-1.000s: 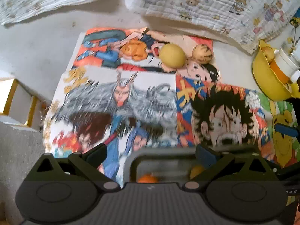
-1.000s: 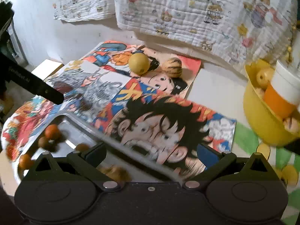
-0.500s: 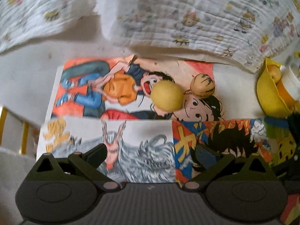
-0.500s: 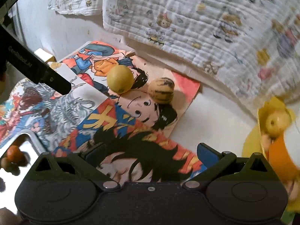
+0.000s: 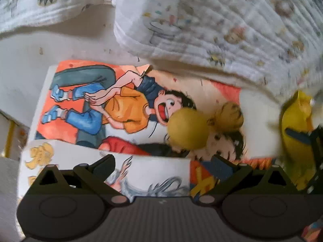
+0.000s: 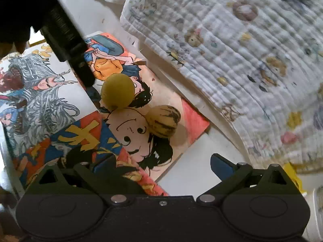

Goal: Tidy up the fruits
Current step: 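Close the left tool on the yellow round fruit while the right tool closes on the striped melon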

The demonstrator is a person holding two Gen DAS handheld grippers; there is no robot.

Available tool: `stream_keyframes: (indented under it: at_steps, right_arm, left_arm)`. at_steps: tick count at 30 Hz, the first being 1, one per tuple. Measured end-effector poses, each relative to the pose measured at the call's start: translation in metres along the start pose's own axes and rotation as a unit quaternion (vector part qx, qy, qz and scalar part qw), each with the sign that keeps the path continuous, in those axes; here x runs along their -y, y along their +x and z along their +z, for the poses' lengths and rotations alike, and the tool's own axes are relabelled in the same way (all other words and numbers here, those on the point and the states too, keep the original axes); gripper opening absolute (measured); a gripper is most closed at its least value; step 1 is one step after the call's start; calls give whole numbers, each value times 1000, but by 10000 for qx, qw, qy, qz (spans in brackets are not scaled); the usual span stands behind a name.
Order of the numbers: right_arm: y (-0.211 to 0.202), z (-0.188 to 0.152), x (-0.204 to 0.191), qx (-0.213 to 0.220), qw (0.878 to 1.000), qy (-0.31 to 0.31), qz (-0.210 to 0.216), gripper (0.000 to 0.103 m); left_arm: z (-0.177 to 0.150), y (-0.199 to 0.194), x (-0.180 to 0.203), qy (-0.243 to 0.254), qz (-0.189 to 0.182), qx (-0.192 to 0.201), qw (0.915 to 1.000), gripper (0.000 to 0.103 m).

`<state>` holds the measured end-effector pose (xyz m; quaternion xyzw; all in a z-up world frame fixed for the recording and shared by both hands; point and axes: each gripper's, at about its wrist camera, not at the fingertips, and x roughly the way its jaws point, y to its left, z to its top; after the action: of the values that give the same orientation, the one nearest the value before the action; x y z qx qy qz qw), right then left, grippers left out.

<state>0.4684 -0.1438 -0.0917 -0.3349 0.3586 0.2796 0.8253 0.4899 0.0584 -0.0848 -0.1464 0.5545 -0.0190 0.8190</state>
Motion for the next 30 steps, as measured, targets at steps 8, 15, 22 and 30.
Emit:
stream_keyframes:
  at_steps: [8, 15, 22, 30]
  right_arm:
    - [25, 11, 1, -129, 9996, -232, 123, 87]
    - [33, 18, 2, -15, 9984, -559, 12, 87]
    - [55, 29, -5, 64, 9900, -1377, 307, 86]
    - [79, 43, -2, -64, 9859, -1633, 346, 70]
  left_arm:
    - [11, 28, -4, -629, -597, 92, 9962, 102]
    - [13, 41, -2, -828, -762, 238, 9934, 94]
    - [20, 47, 1, -866, -848, 181, 9925, 79]
    - [23, 52, 5, -994, -725, 80, 9924, 65]
